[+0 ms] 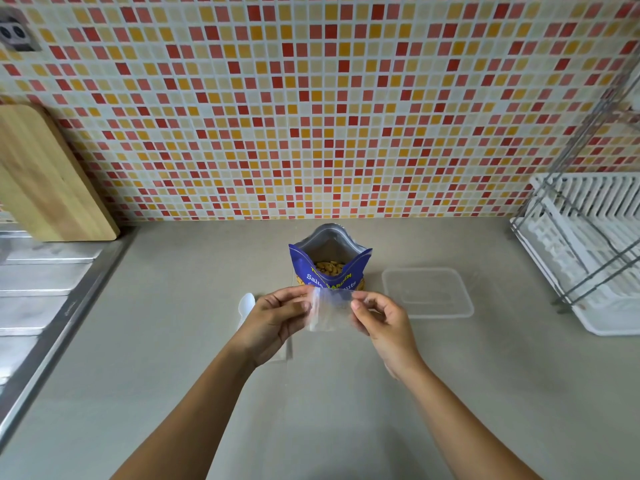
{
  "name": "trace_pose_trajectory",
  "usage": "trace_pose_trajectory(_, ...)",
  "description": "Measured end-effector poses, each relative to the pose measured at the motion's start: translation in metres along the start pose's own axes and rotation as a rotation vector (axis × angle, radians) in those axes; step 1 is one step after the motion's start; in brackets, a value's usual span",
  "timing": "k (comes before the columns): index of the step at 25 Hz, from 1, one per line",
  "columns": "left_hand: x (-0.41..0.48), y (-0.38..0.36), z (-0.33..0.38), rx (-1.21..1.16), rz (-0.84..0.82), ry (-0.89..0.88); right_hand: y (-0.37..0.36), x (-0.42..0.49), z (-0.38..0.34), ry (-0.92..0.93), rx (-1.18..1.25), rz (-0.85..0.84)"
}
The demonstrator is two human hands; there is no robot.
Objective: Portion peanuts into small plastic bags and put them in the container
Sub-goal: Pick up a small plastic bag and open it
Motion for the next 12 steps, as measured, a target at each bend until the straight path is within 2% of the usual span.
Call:
trace_pose_trajectory(6,-0.004,-0.007,0.007,0.133,0.009,-0.051,0.004,-0.003,-0.004,-0.024,0.062,0.011)
trace_pose_trajectory(9,-0.01,-0.015,0.02,0.382,0.006,-0.121,0.006,-0.002,-0.013,-0.019,0.063,-0.009)
trace_pose_trajectory(12,-0.011,-0.014,0.04,0.756,0.134,-0.254,0.011,0.0,-0.024,0.017,0.015,-0.018)
Point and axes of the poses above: each hand's wrist, its own x-axis towards the middle knuckle, its own y-axis out of the back of the hand, z = x × y, the point moved 6 cm from there along x, towards the middle knuckle
